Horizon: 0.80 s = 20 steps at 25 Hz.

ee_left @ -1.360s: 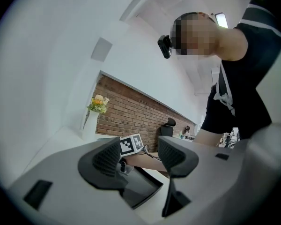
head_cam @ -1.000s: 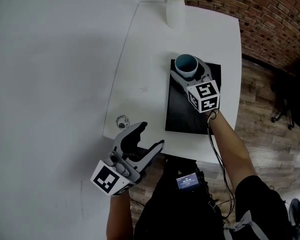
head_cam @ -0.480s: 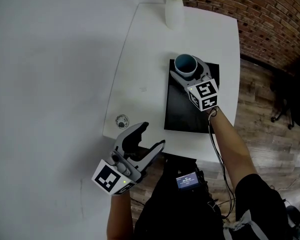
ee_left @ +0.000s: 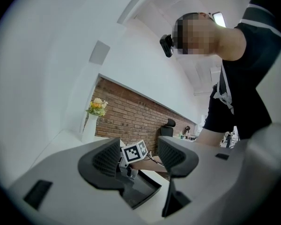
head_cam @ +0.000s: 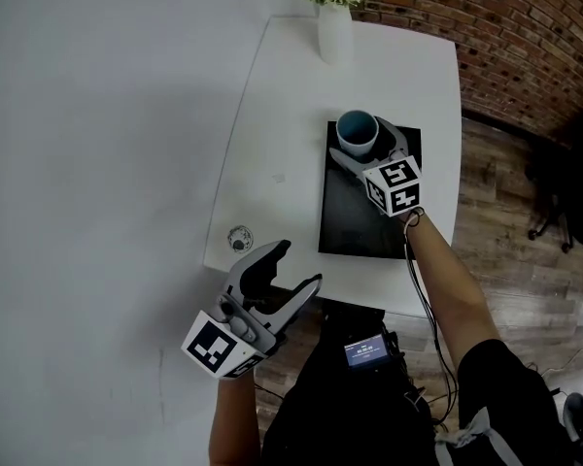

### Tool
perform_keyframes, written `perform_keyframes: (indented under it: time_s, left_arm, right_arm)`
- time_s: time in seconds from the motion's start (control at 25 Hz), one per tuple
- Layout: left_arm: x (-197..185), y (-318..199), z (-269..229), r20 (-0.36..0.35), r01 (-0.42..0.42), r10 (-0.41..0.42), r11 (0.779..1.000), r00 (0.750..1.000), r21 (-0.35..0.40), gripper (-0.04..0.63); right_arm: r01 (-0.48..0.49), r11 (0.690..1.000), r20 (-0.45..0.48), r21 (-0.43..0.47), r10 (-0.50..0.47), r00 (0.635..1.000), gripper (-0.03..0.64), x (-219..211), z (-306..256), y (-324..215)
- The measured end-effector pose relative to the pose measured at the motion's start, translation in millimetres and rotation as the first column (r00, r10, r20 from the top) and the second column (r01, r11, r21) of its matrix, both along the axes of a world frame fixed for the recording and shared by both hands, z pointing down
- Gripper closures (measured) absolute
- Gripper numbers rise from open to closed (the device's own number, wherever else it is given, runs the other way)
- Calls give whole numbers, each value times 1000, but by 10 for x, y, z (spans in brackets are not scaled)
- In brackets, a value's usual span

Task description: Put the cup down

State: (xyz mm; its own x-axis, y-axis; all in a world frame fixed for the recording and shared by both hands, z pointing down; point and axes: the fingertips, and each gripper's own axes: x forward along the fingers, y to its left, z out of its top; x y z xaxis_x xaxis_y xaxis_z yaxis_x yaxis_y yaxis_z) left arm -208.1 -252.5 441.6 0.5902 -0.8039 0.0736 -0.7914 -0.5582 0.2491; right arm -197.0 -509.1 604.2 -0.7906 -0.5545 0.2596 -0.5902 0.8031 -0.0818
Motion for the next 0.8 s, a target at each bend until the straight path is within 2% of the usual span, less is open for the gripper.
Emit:
perform_keyframes:
  time_s: [0.08, 0.24, 0.56, 0.8]
  left_arm:
    - [19, 33, -22, 2, 2, -2, 1000, 1000, -1, 353]
    - [57, 89, -56, 0, 3, -3, 1000, 1000, 0, 353]
    - [193, 142, -81, 0, -11, 11, 1000, 1000, 2, 353]
    - [452, 187, -197, -12, -54, 54, 998, 998, 25, 353]
  right_arm:
    - [-7, 1000, -16, -22, 7, 1000, 133, 50, 6, 37]
    - [-19, 999, -19, -35, 18, 1000, 132, 161, -51, 124]
    - [-41, 996, 65, -84, 46, 997, 133, 544, -307, 466]
    - [-13, 990, 125, -143, 31, 992, 137, 878, -573, 867]
